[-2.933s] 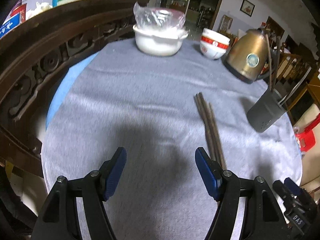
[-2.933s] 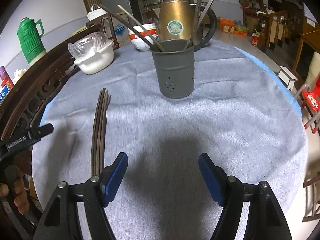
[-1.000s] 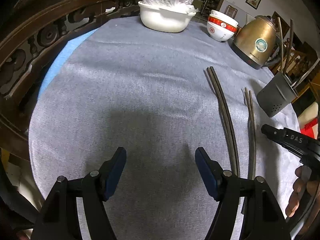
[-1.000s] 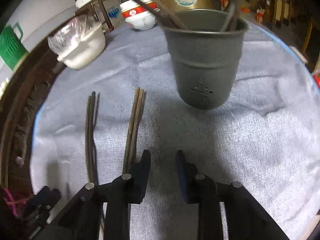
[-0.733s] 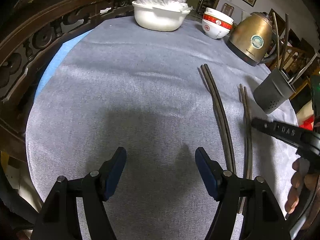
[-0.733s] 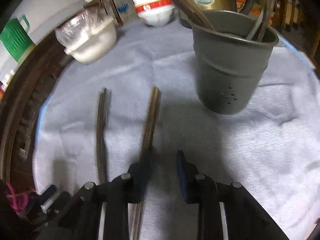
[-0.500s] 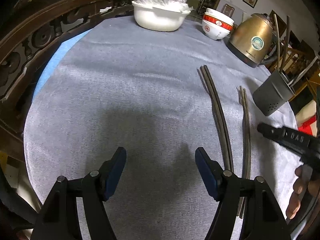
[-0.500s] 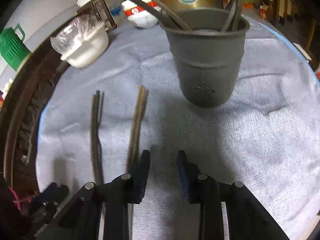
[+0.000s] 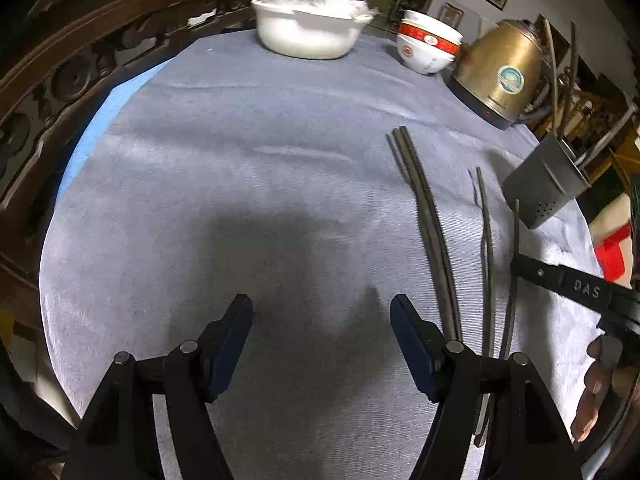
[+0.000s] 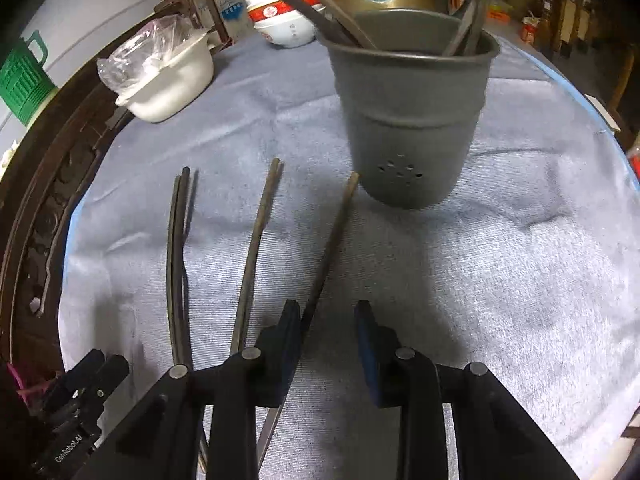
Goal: Organize utensils
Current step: 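Lower both open tools toward the dark chopsticks lying on the cloth, then grasp a dark chopstick with the right tool while the left tool grasps another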
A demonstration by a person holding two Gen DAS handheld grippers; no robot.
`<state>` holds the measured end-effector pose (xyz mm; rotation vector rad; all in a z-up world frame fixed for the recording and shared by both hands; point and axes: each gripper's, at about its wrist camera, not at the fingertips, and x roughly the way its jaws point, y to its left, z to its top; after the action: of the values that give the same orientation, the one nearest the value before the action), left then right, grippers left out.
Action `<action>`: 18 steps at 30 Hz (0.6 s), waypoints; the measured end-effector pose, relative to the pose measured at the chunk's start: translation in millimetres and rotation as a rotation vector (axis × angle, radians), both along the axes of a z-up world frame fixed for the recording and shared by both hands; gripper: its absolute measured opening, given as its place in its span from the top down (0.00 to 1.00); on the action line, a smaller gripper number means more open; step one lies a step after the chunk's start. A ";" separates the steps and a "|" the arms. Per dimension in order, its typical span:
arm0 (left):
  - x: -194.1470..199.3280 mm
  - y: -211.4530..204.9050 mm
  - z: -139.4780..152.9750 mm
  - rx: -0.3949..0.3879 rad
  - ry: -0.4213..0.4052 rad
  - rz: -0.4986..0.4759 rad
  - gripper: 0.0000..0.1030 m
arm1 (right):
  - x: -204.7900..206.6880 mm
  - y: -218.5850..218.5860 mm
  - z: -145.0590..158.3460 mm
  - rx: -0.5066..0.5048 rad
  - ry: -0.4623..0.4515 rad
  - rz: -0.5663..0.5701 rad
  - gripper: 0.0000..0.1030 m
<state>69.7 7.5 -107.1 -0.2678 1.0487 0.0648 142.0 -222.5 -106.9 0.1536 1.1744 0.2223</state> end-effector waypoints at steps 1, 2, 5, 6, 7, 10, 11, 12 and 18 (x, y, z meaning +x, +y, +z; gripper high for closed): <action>2.4 -1.8 2.5 -0.002 -0.004 -0.010 0.30 | 2.1 0.7 -0.4 0.004 0.003 0.004 0.69; 4.8 -3.4 5.1 -0.004 -0.008 -0.014 0.30 | 3.7 5.8 -1.7 -0.004 -0.002 0.006 0.71; 21.4 -8.1 13.0 -0.028 -0.011 -0.021 0.30 | 7.3 14.1 -3.3 -0.043 -0.012 0.030 0.78; 27.9 -10.9 14.3 -0.034 -0.009 -0.024 0.30 | 6.1 12.9 -6.4 -0.038 -0.014 0.034 0.78; 36.4 -15.6 15.3 -0.026 -0.003 -0.028 0.30 | 6.3 12.5 -7.2 -0.029 -0.014 0.032 0.78; 56.6 -30.3 12.8 -0.015 0.024 -0.060 0.30 | -8.2 -5.0 -7.4 0.001 -0.015 0.023 0.80; 60.9 -33.8 10.9 -0.003 0.031 -0.065 0.30 | -7.3 -5.1 -7.9 0.004 -0.016 0.023 0.80; 67.0 -39.1 7.1 0.020 0.044 -0.075 0.30 | -7.9 -5.6 -8.0 0.003 -0.018 0.025 0.80; 68.3 -37.7 -5.0 0.080 0.090 -0.074 0.25 | -15.9 -13.1 -5.6 0.025 -0.025 0.038 0.80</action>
<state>138.0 -30.2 -112.0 -0.1544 1.1416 0.0529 126.1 -235.6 -112.5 0.1501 1.1510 0.2715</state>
